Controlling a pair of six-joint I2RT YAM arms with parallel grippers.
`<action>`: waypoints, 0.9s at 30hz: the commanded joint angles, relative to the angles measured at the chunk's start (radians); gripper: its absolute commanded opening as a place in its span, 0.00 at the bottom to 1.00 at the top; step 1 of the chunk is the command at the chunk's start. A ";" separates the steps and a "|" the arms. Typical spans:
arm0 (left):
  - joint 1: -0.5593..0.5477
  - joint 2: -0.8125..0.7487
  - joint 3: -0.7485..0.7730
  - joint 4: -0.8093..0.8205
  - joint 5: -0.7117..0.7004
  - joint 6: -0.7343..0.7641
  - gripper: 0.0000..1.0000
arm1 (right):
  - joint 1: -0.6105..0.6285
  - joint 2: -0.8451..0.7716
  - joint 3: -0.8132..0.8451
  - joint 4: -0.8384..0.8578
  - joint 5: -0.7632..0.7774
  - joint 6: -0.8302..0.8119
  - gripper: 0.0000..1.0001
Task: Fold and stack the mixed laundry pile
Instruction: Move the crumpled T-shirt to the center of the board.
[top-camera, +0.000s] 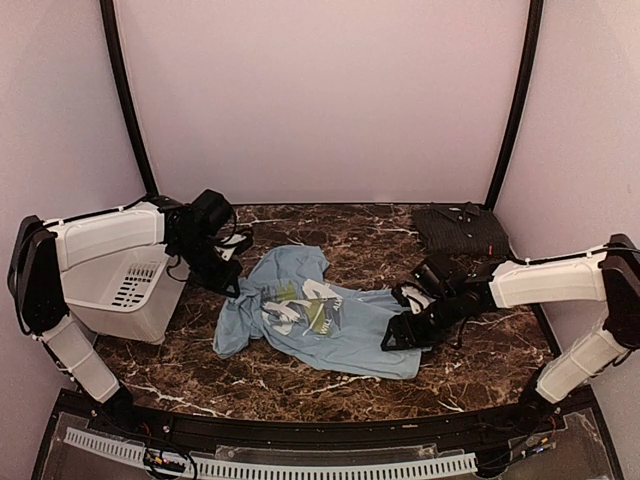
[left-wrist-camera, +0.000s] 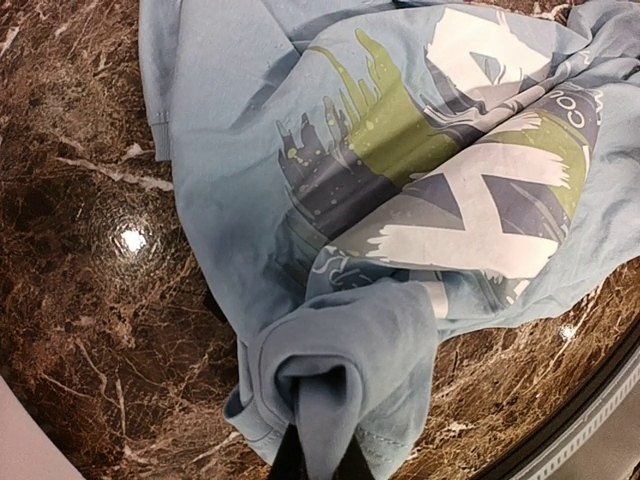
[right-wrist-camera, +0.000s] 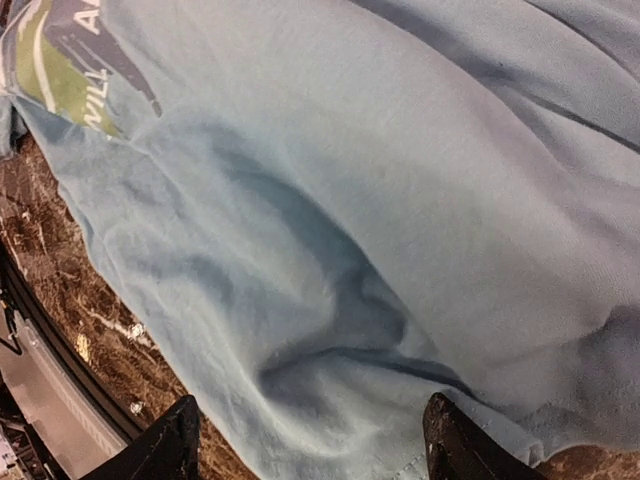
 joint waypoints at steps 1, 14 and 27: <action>0.010 -0.008 0.041 0.033 0.017 -0.017 0.00 | -0.063 0.108 0.068 0.093 0.034 -0.034 0.70; 0.085 0.117 0.116 0.086 -0.042 -0.098 0.00 | -0.324 0.449 0.426 0.114 0.106 -0.232 0.08; 0.100 0.127 0.093 0.117 -0.046 -0.169 0.00 | -0.311 0.093 0.278 0.034 -0.029 -0.195 0.49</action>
